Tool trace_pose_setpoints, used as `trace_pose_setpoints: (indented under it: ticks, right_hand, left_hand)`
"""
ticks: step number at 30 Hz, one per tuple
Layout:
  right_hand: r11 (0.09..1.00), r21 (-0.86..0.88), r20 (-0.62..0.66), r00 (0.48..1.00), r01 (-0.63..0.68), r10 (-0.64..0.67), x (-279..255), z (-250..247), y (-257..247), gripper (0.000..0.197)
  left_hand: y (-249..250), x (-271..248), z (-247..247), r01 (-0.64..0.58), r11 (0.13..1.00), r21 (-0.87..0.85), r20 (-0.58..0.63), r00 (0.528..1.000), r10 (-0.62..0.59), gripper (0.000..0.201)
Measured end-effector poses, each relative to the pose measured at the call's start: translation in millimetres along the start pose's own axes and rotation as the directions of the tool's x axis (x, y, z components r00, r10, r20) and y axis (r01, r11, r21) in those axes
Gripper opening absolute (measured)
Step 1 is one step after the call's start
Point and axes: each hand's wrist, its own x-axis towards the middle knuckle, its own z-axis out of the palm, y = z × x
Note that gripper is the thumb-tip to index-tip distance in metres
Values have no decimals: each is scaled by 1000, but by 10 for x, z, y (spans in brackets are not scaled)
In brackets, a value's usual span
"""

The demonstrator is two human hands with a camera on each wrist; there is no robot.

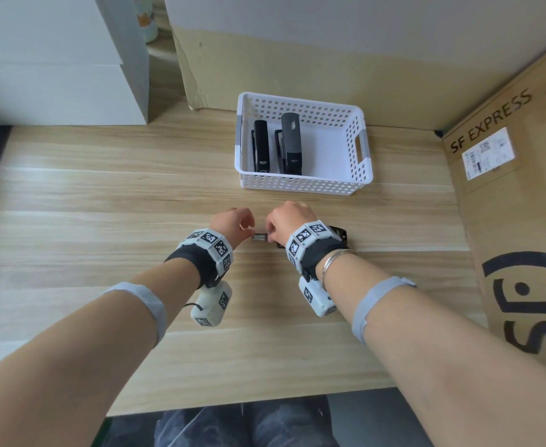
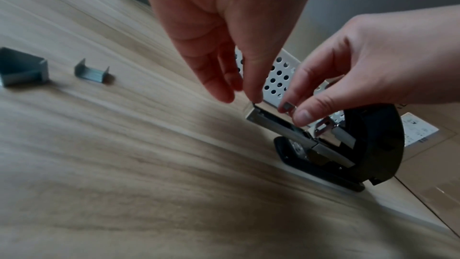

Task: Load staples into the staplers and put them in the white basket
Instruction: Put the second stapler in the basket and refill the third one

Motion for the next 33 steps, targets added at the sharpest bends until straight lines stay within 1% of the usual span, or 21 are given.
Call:
trace_pose_setpoints:
  ticks: [5,9,14,17,19,23,26,29,33]
  right_hand:
    - [997,-75,5,1000,-8,8,42,93,-40,16]
    - [993,-119,-4,1000,0,-1,77,124,-58,21]
    - [989,-146,-18,1000,7,-10,92,141,-66,20]
    - [990,-139,11,1000,-4,6,113,129,-50,24]
    - [992,-128,56,998,-4,11,146,115,-46,27]
    - [998,-60,113,993,-33,39,225,78,-36,24]
    - [997,-61,112,992,-49,56,252,90,-53,23]
    - [995,-76,85,994,-60,66,243,104,-66,19]
    - [990,-81,140,983,-112,123,213,62,-17,19]
  left_hand:
    - [-11,0,28,38,999,-22,56,998,-36,20]
    - [-19,5,44,40,999,-33,57,998,-38,20]
    - [-17,4,30,37,998,-42,64,997,-35,20]
    - [-24,11,24,38,998,-47,70,997,-35,21]
    - [-30,11,26,37,998,-44,73,997,-34,21]
    - [-38,20,38,40,997,-61,65,997,-36,20]
    - [-43,28,36,42,997,-58,72,997,-38,20]
    - [-53,45,43,39,998,-49,76,997,-35,20]
    - [-77,54,12,43,998,-34,108,993,-39,20]
